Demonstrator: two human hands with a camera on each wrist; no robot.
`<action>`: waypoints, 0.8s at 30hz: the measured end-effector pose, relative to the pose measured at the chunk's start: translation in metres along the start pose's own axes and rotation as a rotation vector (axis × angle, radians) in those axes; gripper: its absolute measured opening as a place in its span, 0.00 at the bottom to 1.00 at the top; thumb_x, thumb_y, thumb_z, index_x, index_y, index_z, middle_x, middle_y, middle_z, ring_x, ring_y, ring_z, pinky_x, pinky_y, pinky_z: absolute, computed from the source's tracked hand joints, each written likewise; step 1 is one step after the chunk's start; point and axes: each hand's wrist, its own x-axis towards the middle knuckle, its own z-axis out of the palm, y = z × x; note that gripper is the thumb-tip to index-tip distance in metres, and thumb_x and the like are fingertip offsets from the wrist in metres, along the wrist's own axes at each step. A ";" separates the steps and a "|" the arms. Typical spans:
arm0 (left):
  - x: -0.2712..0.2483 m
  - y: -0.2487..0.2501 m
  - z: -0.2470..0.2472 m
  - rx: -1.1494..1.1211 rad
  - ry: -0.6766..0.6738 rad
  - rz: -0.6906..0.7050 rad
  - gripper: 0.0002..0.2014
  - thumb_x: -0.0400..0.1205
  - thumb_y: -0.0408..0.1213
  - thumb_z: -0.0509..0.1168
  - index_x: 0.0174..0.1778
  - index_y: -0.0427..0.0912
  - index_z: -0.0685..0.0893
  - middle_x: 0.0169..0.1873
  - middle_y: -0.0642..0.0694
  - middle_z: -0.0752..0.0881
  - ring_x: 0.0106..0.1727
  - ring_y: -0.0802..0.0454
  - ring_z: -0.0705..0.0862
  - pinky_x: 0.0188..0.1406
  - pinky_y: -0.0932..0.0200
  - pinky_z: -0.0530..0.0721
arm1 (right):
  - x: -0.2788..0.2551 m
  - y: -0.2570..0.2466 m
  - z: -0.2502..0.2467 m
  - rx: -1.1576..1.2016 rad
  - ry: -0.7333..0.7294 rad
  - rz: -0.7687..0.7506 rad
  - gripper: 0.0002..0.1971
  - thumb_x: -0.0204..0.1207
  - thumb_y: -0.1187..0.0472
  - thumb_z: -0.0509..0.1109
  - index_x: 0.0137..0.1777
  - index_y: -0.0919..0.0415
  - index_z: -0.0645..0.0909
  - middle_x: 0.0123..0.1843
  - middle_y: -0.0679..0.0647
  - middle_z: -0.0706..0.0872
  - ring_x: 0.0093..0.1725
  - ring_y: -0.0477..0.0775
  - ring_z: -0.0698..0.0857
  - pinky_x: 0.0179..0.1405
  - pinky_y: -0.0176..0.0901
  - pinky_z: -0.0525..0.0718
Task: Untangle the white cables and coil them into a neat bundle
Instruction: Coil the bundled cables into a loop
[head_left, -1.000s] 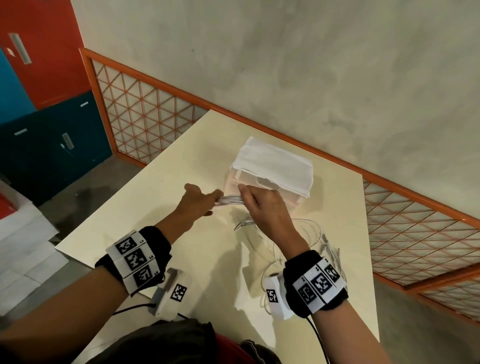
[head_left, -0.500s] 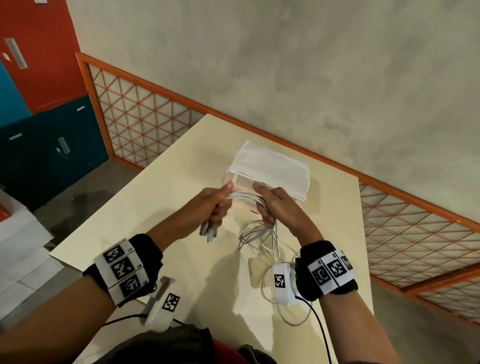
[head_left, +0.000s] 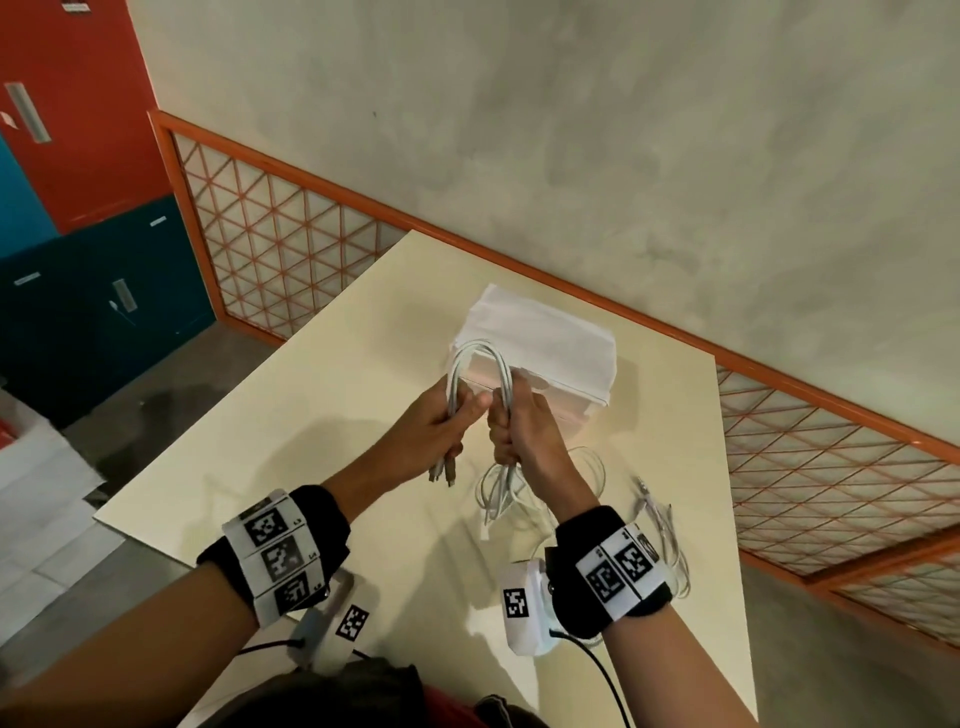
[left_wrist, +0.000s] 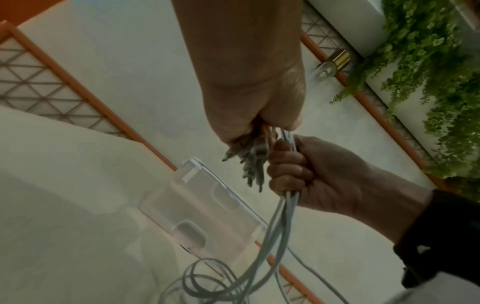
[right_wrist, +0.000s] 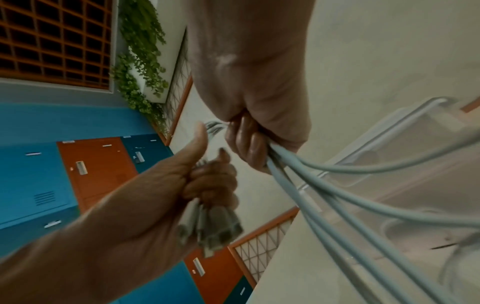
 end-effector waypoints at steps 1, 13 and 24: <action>0.001 0.001 0.003 0.009 0.006 0.001 0.11 0.85 0.41 0.57 0.37 0.43 0.70 0.15 0.54 0.72 0.17 0.56 0.72 0.19 0.60 0.76 | 0.001 0.000 0.002 -0.019 0.002 0.005 0.25 0.85 0.44 0.45 0.28 0.55 0.62 0.18 0.46 0.60 0.17 0.45 0.56 0.18 0.33 0.54; 0.008 0.005 0.010 -0.015 -0.004 -0.039 0.15 0.87 0.41 0.54 0.38 0.37 0.76 0.16 0.51 0.80 0.13 0.58 0.75 0.11 0.67 0.72 | -0.002 -0.001 0.003 -0.098 -0.151 0.032 0.20 0.86 0.47 0.48 0.66 0.63 0.64 0.29 0.55 0.75 0.18 0.46 0.73 0.18 0.37 0.72; 0.011 0.007 0.006 0.142 -0.281 -0.097 0.14 0.85 0.44 0.58 0.35 0.42 0.76 0.22 0.49 0.70 0.19 0.61 0.69 0.21 0.71 0.71 | 0.005 -0.024 -0.017 -0.636 0.031 -0.492 0.22 0.82 0.40 0.56 0.27 0.47 0.66 0.22 0.47 0.70 0.25 0.50 0.71 0.34 0.46 0.71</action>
